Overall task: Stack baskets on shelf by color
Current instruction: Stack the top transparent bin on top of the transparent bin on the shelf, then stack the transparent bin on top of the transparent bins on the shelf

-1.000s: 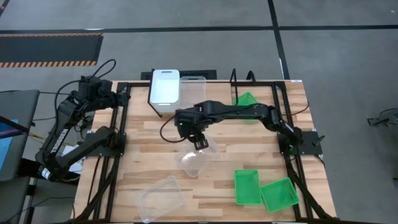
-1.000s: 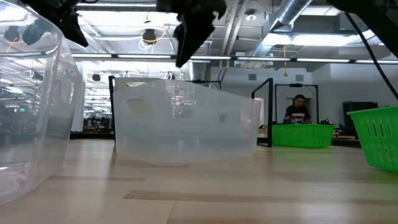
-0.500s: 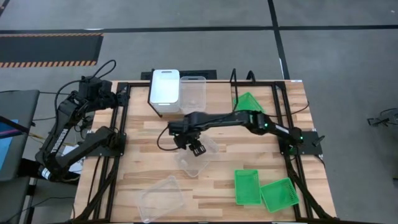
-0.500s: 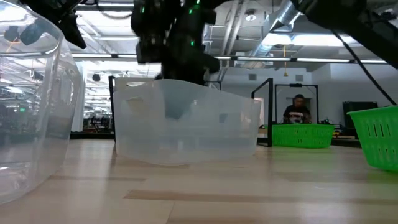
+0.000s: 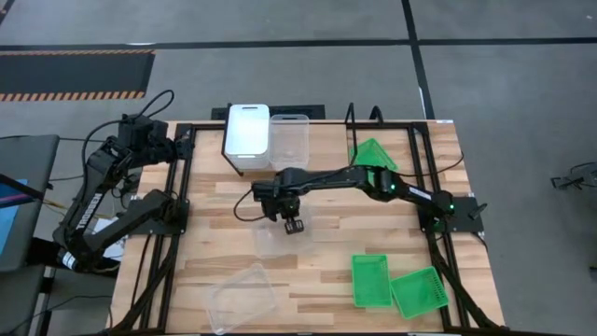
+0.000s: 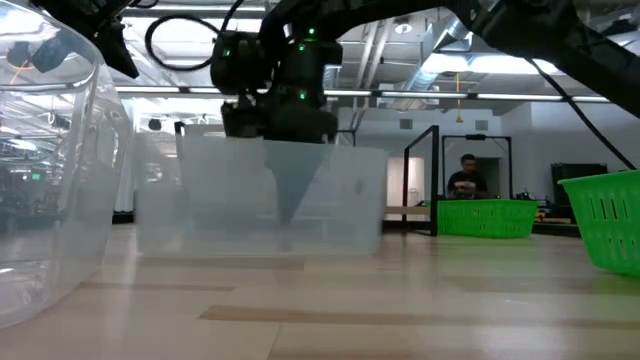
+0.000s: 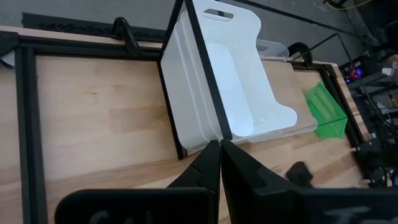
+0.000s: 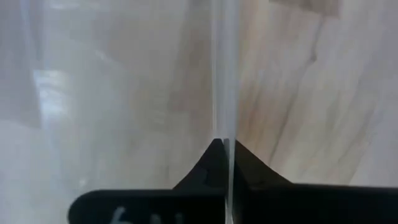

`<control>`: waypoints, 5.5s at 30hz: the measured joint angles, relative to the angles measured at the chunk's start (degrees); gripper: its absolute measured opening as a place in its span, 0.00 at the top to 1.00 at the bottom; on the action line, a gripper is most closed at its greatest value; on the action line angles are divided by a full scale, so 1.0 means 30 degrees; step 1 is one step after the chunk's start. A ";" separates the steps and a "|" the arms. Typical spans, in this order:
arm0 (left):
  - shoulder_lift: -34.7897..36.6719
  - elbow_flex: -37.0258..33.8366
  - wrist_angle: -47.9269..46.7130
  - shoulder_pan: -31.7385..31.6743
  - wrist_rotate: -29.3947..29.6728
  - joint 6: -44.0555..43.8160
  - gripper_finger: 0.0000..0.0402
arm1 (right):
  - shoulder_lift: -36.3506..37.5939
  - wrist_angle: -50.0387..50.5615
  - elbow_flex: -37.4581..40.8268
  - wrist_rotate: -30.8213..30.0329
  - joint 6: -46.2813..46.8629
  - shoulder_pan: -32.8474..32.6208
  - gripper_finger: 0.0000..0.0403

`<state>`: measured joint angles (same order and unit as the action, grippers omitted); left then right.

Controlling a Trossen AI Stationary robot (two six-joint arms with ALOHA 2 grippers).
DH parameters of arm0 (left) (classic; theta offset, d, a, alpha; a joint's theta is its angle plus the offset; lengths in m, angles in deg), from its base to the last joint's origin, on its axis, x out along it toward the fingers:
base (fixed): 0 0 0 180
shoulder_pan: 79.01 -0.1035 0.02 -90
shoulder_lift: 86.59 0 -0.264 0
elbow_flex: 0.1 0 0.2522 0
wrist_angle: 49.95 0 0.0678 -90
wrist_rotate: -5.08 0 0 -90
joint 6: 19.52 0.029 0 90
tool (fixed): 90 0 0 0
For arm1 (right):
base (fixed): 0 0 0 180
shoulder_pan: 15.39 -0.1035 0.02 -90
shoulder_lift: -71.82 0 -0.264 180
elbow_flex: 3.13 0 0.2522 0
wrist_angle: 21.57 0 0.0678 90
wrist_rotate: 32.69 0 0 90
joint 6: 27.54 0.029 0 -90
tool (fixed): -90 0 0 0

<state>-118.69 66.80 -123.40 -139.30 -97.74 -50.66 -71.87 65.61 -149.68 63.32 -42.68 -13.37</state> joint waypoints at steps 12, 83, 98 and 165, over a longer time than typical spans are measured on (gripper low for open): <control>0.0000 0.0000 0.0037 0.0007 0.0005 -0.0006 1.00 | 0.6195 0.4059 0.0000 0.1123 0.7709 0.1666 0.99; -0.0051 -0.0006 0.0009 0.0000 0.1494 -0.3860 1.00 | 1.0262 -0.9643 1.0875 -0.5493 2.6040 0.7150 0.98; -0.0051 -0.0003 0.0015 0.0000 0.1494 -0.3867 1.00 | 1.0268 -0.9627 1.0958 -0.5475 2.5891 0.7199 0.89; 0.0881 -0.0007 -0.3688 0.3259 -0.6630 -0.4427 1.00 | 1.5451 -0.1626 0.8888 -0.2089 1.7362 0.0635 0.54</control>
<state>-116.05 66.78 -134.46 -129.52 -117.63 -63.94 -25.51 60.73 -123.02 57.06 9.40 -11.47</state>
